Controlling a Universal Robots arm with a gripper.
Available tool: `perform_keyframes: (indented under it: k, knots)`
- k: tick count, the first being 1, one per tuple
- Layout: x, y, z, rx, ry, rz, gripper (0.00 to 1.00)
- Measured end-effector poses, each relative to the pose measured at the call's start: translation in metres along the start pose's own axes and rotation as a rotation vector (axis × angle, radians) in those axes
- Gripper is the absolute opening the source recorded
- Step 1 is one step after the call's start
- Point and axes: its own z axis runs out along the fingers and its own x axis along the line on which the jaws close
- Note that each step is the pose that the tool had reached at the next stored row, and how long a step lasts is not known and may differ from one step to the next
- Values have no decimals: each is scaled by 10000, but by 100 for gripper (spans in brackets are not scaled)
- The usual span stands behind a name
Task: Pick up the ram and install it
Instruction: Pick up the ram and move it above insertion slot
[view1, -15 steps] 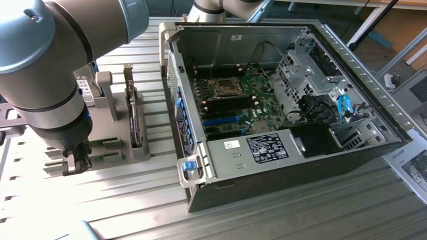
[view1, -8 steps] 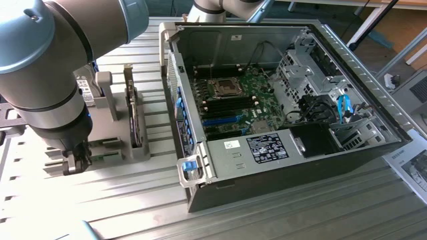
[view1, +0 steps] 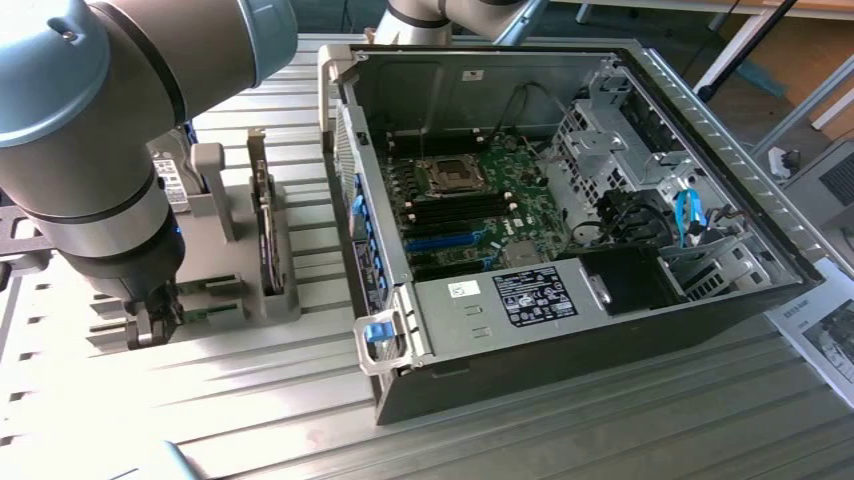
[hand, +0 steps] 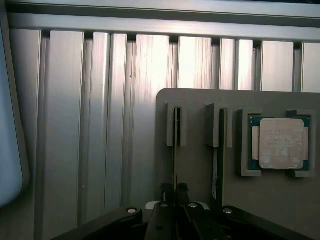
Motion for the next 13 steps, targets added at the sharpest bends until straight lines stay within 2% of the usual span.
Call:
perform_keyframes:
  k: [6, 9, 13]
  knots:
    - [0, -1, -3, 1, 11, 0, 13]
    - [-2, 5, -112, -1, 12, 1, 13]
    - [-4, 9, -186, -1, 12, 1, 13]
